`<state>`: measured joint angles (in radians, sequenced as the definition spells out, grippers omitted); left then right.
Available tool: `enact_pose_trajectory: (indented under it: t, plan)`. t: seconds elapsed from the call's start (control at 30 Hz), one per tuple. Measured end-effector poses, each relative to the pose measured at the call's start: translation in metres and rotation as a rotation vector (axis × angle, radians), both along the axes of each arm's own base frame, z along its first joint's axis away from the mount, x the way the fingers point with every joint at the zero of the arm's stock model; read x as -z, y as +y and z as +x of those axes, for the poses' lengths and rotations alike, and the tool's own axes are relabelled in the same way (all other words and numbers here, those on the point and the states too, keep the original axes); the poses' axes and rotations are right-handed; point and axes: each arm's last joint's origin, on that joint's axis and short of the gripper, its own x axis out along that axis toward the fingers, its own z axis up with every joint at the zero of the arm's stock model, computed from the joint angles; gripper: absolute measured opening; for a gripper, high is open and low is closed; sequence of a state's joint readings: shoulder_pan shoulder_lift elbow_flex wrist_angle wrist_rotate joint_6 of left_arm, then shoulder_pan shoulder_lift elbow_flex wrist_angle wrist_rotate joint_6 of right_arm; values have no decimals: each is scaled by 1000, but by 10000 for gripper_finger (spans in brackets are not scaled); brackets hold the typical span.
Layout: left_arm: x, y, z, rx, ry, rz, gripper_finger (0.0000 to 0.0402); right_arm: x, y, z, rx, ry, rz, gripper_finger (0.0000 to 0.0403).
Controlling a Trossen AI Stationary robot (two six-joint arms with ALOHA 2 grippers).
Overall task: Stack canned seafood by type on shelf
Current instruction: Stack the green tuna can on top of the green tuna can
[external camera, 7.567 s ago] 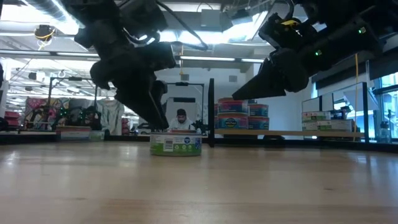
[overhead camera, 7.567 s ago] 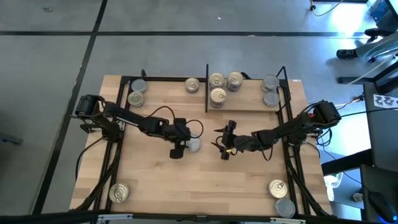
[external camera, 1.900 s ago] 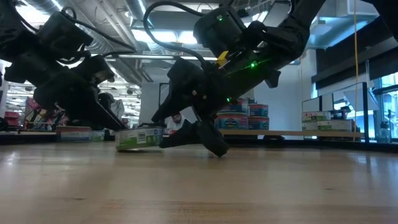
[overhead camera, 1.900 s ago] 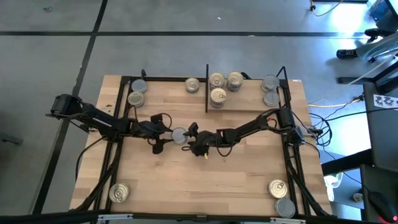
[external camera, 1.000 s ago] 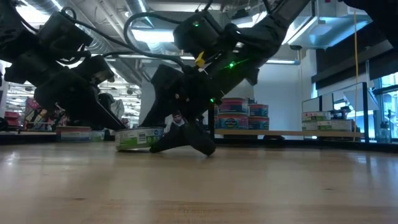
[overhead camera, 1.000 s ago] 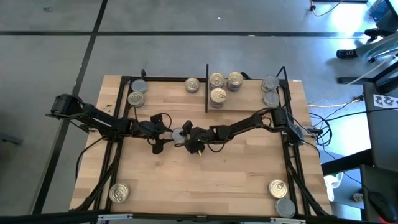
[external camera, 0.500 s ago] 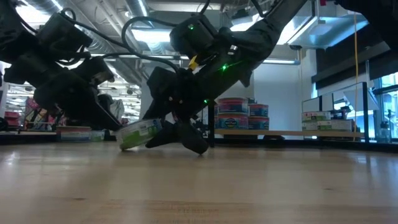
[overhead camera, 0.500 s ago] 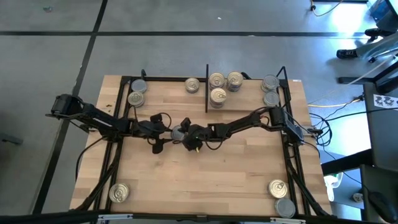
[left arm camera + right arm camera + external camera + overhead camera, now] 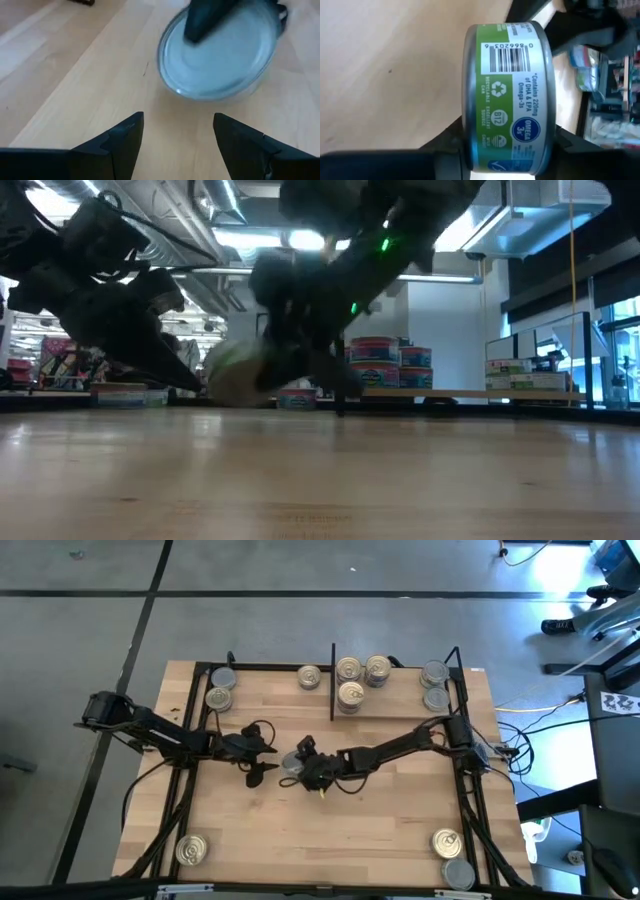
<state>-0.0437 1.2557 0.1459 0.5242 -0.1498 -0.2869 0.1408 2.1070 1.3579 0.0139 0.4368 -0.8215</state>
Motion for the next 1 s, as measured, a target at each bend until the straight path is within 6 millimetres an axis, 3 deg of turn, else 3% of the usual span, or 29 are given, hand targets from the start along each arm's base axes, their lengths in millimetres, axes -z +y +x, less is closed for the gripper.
enact_pose_trajectory:
  t: [0.4,0.77,1.0]
  plan:
    - [-13,1,11,-47,-65,-6,239,-75,-9,-64,362,126,124,138]
    - [-14,2,12,-92,-76,-13,239,-120,-27,-131,694,154,16,138]
    - [-14,2,12,-97,-77,-13,239,-138,-56,-166,944,177,26,138]
